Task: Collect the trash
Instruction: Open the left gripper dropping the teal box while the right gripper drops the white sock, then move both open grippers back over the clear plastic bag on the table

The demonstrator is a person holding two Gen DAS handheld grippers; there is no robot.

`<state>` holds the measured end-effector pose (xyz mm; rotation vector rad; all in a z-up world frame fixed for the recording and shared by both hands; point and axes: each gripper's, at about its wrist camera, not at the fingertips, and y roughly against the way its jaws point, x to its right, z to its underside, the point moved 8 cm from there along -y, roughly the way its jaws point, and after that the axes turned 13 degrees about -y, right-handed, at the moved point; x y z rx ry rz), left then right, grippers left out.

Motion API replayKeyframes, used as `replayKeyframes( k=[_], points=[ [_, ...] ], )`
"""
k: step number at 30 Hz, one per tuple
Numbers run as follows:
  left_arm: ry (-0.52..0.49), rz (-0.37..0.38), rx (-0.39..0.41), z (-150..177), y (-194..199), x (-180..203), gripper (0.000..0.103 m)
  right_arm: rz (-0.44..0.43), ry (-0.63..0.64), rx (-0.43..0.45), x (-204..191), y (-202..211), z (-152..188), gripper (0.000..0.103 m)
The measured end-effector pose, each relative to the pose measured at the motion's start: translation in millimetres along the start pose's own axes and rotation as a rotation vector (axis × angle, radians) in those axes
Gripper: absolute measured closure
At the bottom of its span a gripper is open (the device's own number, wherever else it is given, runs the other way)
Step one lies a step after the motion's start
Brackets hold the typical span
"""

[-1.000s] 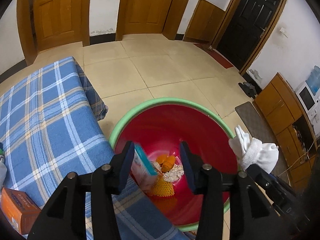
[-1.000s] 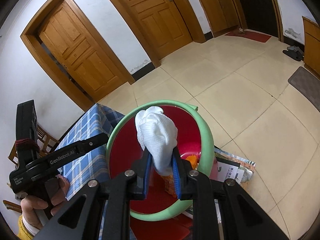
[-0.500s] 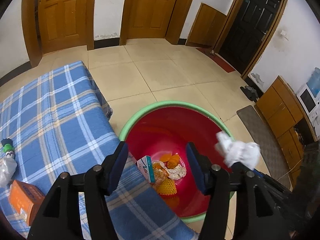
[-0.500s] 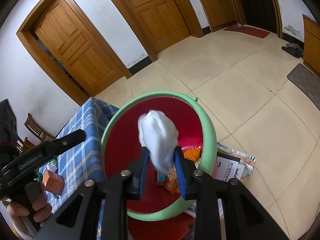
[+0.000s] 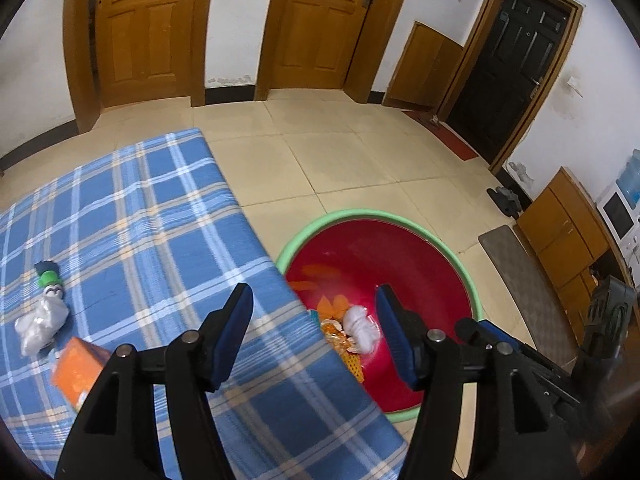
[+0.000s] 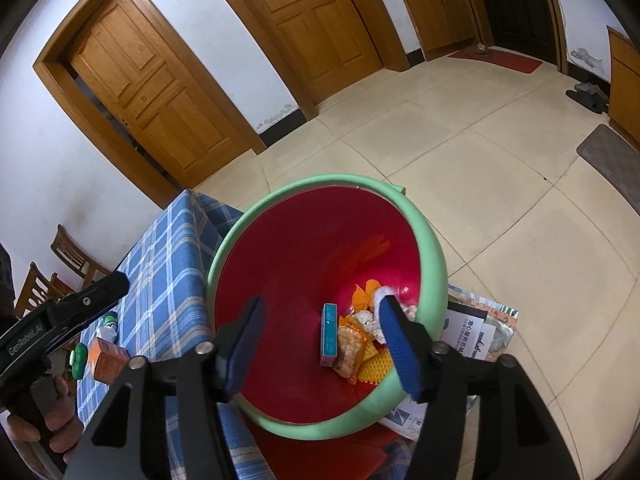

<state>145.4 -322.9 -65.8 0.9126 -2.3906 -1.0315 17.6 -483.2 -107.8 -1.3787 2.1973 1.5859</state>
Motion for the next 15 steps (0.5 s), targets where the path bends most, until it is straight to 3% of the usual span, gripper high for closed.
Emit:
replayKeyframes(
  k=[15],
  points=[
    [0.102, -0.123, 0.039, 16.5, 40.6, -75.5, 0.039, -0.001, 0.003, -0.008, -11.4, -2.4, 9.2, 0.023]
  ],
)
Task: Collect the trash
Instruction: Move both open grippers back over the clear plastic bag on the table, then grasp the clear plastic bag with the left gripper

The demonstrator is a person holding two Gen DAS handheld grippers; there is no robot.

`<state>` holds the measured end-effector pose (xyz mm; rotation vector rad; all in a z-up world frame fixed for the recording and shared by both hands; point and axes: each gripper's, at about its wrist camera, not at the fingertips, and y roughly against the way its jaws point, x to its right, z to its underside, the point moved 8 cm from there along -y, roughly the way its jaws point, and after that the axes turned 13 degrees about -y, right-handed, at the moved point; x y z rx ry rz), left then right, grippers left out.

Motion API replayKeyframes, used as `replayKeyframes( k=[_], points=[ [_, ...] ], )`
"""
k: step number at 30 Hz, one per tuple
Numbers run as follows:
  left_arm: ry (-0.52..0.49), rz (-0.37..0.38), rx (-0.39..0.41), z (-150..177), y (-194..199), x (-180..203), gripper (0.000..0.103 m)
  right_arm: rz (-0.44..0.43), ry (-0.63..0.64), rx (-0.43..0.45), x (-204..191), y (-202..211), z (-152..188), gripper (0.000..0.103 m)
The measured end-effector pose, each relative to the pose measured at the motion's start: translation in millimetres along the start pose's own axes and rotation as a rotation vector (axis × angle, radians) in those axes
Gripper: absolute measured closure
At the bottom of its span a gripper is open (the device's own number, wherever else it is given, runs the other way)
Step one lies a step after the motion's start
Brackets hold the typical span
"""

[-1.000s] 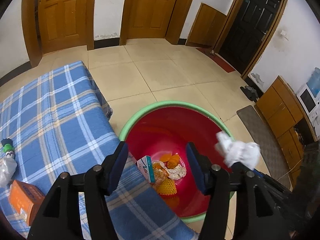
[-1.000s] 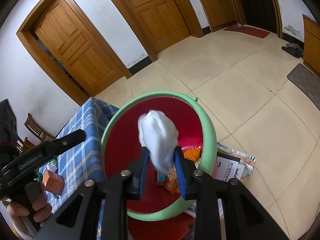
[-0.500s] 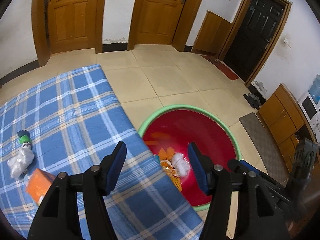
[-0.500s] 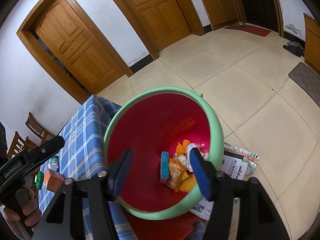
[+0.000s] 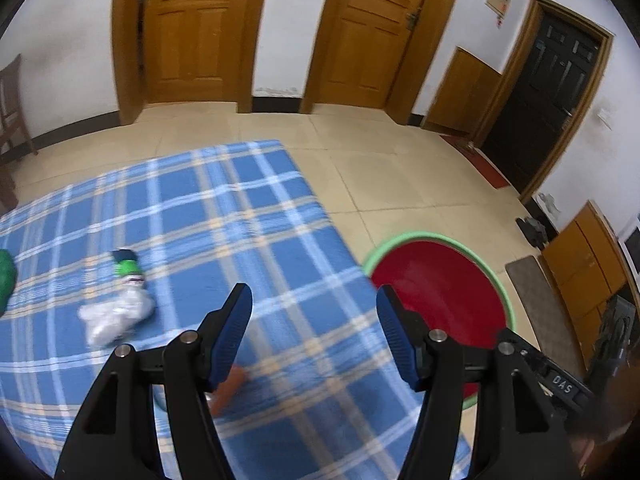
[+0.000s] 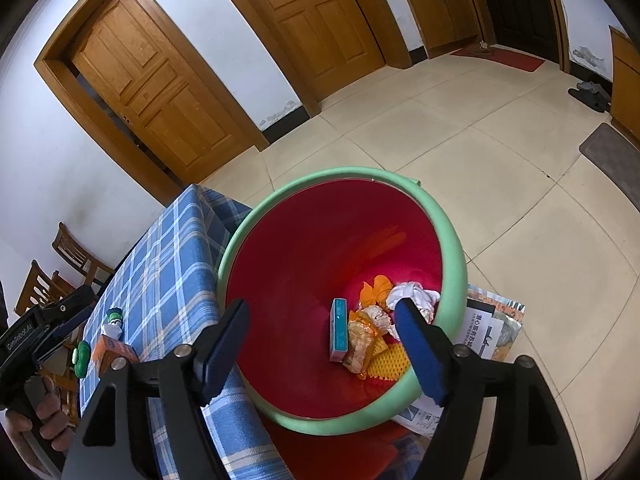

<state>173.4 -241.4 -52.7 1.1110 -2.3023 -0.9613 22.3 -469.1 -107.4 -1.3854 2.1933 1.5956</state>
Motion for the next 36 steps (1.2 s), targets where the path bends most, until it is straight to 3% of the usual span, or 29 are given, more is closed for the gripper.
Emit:
replayKeyframes(
  k=[13, 18, 29, 36],
  points=[
    [0.164, -0.153, -0.006, 26.1, 17.7, -93.9, 0.038, 0.013, 0.021, -0.012, -12.5, -5.7, 11.5, 0.016],
    [0.219, -0.206, -0.019, 40.1, 16.5, -121.7, 0.031, 0.019, 0.024, -0.015, -14.8, -7.6, 13.3, 0.013],
    [0.299, -0.262, -0.074, 60.7, -10.6, -149.9, 0.022, 0.028, 0.011, -0.02, -7.1, -13.6, 11.6, 0.007],
    [0.346, -0.227, -0.098, 65.0, -30.5, -153.0, 0.022, 0.041, 0.002, -0.027, -0.3, -17.6, 10.8, 0.007]
  ],
)
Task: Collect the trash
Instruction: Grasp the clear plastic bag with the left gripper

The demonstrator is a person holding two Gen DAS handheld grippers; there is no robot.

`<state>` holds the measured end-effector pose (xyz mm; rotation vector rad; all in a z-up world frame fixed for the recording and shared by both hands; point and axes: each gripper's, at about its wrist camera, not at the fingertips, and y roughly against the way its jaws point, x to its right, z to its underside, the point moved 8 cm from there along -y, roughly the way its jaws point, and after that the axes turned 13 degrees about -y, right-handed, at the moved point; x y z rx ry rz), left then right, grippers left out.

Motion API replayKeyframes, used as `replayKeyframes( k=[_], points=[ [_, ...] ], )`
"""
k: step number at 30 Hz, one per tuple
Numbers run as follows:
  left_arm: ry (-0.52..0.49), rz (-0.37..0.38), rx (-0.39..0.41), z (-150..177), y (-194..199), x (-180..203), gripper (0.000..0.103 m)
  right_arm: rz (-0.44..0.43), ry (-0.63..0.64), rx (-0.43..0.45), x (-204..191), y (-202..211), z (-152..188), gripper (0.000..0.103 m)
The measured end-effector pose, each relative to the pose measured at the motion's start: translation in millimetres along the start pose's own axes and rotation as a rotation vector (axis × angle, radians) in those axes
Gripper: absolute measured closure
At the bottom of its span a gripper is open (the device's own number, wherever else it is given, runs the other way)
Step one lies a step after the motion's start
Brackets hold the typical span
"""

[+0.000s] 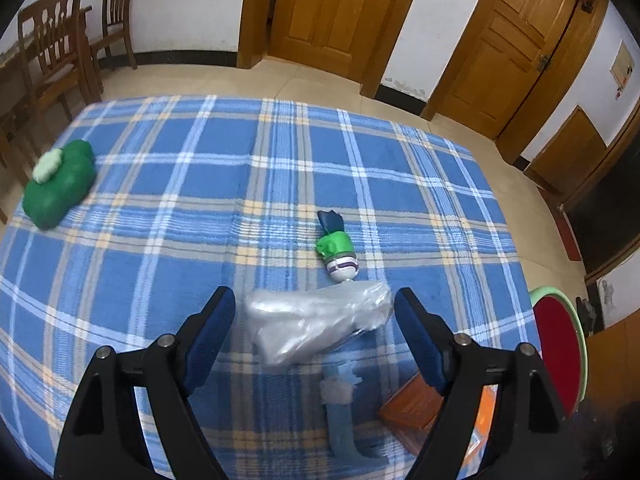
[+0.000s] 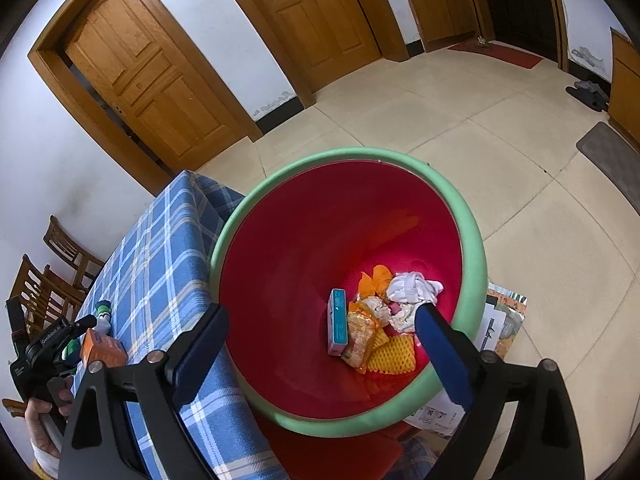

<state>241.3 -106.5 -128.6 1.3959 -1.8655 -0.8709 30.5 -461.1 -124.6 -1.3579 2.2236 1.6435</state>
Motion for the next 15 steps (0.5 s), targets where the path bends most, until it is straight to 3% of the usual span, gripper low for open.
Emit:
replayKeyframes(
  k=[12, 15],
  points=[
    [-0.003, 0.007, -0.031, 6.0, -12.1, 2.6, 0.022, -0.002, -0.001, -0.009, 1.8, -2.4, 0.7, 0.007],
    [-0.008, 0.01, -0.027, 8.2, -10.3, 0.8, 0.026, -0.006, 0.003, -0.01, -0.5, -2.0, 1.9, 0.007]
  ],
)
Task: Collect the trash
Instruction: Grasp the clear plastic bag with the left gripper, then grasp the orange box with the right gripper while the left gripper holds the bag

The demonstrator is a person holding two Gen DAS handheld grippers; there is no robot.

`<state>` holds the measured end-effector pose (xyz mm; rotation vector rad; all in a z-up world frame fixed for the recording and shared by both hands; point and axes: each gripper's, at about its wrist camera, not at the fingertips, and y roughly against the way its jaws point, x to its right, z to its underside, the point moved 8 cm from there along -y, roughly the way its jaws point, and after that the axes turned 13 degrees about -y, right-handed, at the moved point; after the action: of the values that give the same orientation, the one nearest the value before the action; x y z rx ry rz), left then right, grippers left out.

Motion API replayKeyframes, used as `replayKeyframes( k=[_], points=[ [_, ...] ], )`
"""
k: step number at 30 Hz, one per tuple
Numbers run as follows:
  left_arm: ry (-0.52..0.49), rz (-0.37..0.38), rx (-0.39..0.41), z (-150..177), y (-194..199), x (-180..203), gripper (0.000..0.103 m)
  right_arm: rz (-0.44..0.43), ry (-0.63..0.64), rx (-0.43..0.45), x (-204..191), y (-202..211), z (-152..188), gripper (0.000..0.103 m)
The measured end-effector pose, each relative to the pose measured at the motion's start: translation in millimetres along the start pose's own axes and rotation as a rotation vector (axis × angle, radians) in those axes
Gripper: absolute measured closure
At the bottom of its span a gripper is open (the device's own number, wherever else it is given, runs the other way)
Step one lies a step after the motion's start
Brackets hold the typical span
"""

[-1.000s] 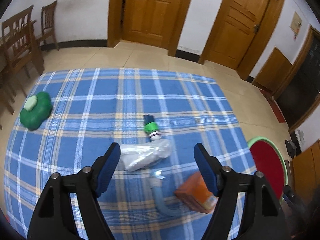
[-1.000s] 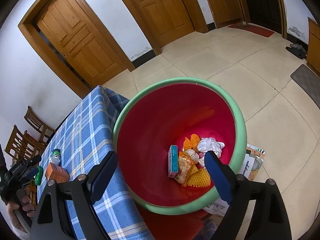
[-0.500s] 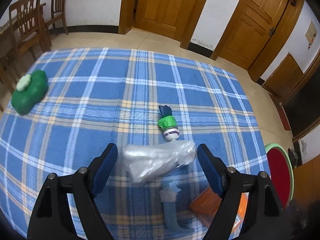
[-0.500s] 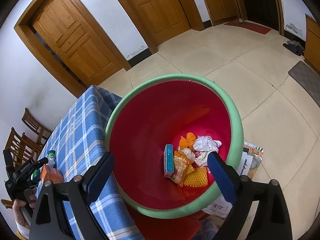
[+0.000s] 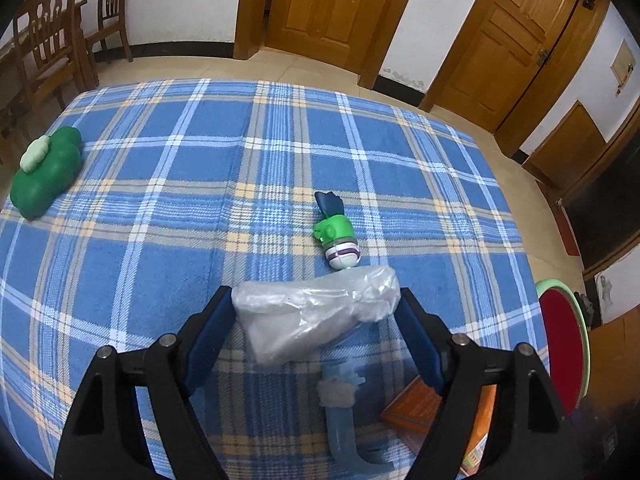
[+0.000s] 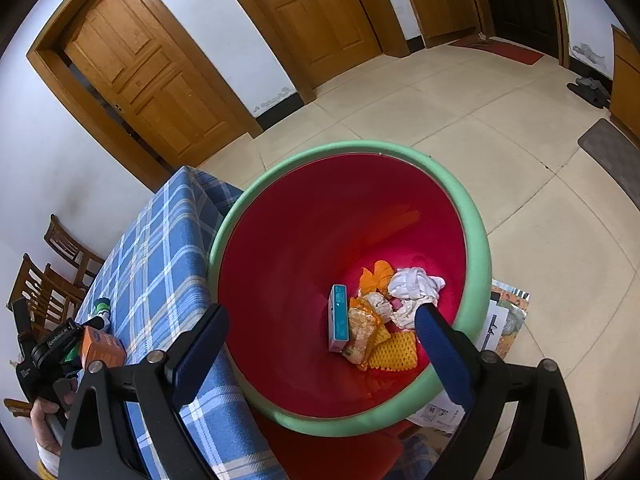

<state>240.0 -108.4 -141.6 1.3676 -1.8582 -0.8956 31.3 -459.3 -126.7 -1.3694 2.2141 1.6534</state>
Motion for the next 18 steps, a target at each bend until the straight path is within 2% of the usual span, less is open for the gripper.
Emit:
replayKeyframes(
  k=[5, 18],
  points=[
    [-0.004, 0.008, 0.006, 4.4, 4.0, -4.4, 0.03, -0.005, 0.005, -0.001, -4.4, 1.1, 2.1, 0.007],
    [0.006, -0.014, 0.06, 20.5, 37.9, -27.7, 0.03, -0.047, 0.065, 0.0, -33.6, 12.4, 13.0, 0.007]
  ],
)
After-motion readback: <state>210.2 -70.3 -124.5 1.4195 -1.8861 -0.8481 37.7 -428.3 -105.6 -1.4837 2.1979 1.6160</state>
